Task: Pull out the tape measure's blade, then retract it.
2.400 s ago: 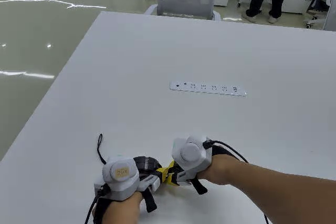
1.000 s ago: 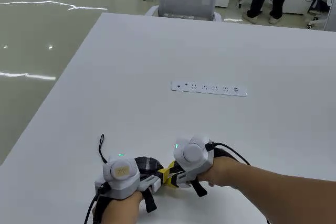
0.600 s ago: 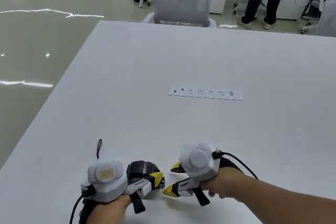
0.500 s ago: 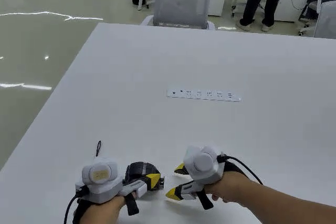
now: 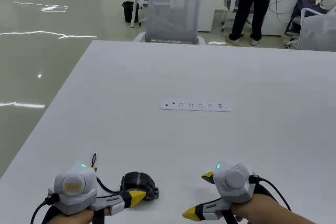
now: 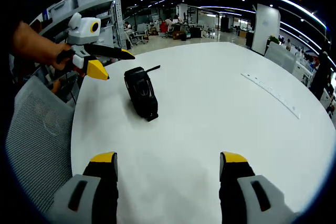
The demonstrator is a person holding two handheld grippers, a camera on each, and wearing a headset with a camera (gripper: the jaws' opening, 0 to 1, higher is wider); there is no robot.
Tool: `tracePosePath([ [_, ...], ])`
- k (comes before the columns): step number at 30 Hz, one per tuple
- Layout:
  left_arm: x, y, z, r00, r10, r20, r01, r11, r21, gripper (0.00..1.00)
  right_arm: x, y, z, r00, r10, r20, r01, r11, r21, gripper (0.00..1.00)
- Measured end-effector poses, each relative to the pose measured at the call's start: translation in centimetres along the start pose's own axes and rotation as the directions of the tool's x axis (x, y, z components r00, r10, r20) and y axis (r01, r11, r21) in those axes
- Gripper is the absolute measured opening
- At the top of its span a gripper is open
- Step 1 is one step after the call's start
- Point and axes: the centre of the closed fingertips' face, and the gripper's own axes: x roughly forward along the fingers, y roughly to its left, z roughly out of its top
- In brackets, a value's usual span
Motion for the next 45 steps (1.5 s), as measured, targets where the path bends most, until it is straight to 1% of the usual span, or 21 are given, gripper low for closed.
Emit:
tracePosePath([
  [1,-0.2,0.1,0.0,1.0000,-0.006,0.007,0.006,1.000,0.002,0.99,-0.5,-0.1,-0.1,1.0000,-0.006,0.005,0.006,1.000,0.009,0.83],
  [3,-0.7,-0.1,-0.3,0.9997,-0.023,0.000,0.023,1.000,-0.012,0.99,-1.6,-0.6,-0.3,0.9997,-0.020,0.013,0.020,0.999,0.028,0.89],
  [6,-1.5,0.2,-0.9,0.9997,-0.025,-0.008,0.025,1.000,0.007,0.99,-3.3,-0.9,-0.5,0.9982,-0.049,0.034,0.047,0.997,0.059,0.94],
  [7,-1.9,0.5,-1.2,0.9997,-0.019,-0.013,0.019,1.000,0.018,0.99,-4.0,-1.0,-0.7,0.9970,-0.062,0.046,0.058,0.995,0.079,0.96],
  [9,-2.8,0.5,-1.3,0.9996,-0.022,-0.018,0.022,0.999,0.025,0.99,-5.0,-0.8,-1.3,0.9958,-0.072,0.057,0.066,0.993,0.095,0.99],
  [11,-4.0,0.7,-1.0,0.9995,-0.026,0.018,0.026,1.000,-0.007,0.99,-6.1,-1.0,-1.9,0.9925,-0.100,0.070,0.092,0.990,0.108,1.00],
  [14,-5.3,1.5,-1.3,0.9992,-0.023,0.032,0.023,0.999,-0.025,0.99,-7.6,-1.5,-2.6,0.9849,-0.146,0.093,0.131,0.980,0.151,1.00],
  [16,-6.1,1.7,-1.4,0.9995,-0.016,0.028,0.017,1.000,-0.025,0.99,-8.3,-1.5,-3.0,0.9825,-0.159,0.097,0.143,0.978,0.155,1.00],
  [18,-6.8,2.5,-1.8,0.9995,-0.008,0.031,0.009,1.000,-0.021,0.99,-9.0,-1.6,-3.7,0.9801,-0.174,0.096,0.157,0.974,0.166,1.00],
  [19,-7.3,3.0,-2.0,0.9995,0.000,0.032,0.000,1.000,-0.005,0.99,-9.5,-1.6,-4.1,0.9782,-0.183,0.098,0.165,0.972,0.169,1.00],
  [20,-7.6,3.3,-2.1,0.9994,0.005,0.035,-0.005,1.000,0.002,0.99,-9.8,-1.5,-4.3,0.9769,-0.190,0.098,0.171,0.970,0.174,1.00],
  [21,-8.0,3.1,-2.1,0.9991,0.010,0.041,-0.010,1.000,0.004,0.99,-10.1,-1.5,-4.5,0.9759,-0.195,0.098,0.176,0.968,0.179,1.00],
  [22,-8.4,3.5,-2.1,0.9986,0.019,0.050,-0.019,1.000,-0.002,0.99,-10.5,-1.4,-4.9,0.9744,-0.203,0.096,0.183,0.965,0.186,1.00],
  [24,-9.0,4.2,-2.3,0.9982,0.033,0.049,-0.033,0.999,-0.010,0.99,-11.2,-1.6,-5.5,0.9704,-0.221,0.097,0.199,0.960,0.199,1.00],
  [27,-9.7,4.7,-2.7,0.9985,0.034,0.043,-0.034,0.999,-0.010,0.99,-12.1,-1.7,-6.3,0.9650,-0.243,0.098,0.216,0.949,0.228,1.00],
  [30,-10.2,4.6,-3.0,0.9991,0.027,0.034,-0.028,1.000,0.011,0.99,-13.1,-1.5,-6.9,0.9614,-0.256,0.101,0.226,0.945,0.238,1.00],
  [31,-10.4,4.5,-3.1,0.9992,0.022,0.033,-0.022,1.000,0.012,0.99,-13.6,-1.7,-7.0,0.9558,-0.271,0.115,0.236,0.940,0.247,1.00],
  [36,-11.0,5.0,-3.3,0.9990,0.024,0.037,-0.024,1.000,0.003,0.99,-15.4,-2.0,-7.8,0.9359,-0.325,0.135,0.276,0.915,0.293,1.00],
  [37,-11.2,5.1,-3.3,0.9990,0.025,0.037,-0.025,1.000,0.003,0.99,-15.7,-2.0,-8.1,0.9346,-0.332,0.128,0.281,0.910,0.304,1.00],
  [41,-11.8,5.1,-3.6,0.9990,0.029,0.035,-0.029,1.000,-0.007,0.99,-16.4,-1.6,-9.1,0.9324,-0.346,0.103,0.304,0.906,0.293,1.00],
  [45,-11.9,4.8,-3.9,0.9996,0.020,0.018,-0.020,1.000,-0.003,0.99,-17.4,-1.2,-9.8,0.9238,-0.372,0.091,0.332,0.896,0.295,1.00],
])
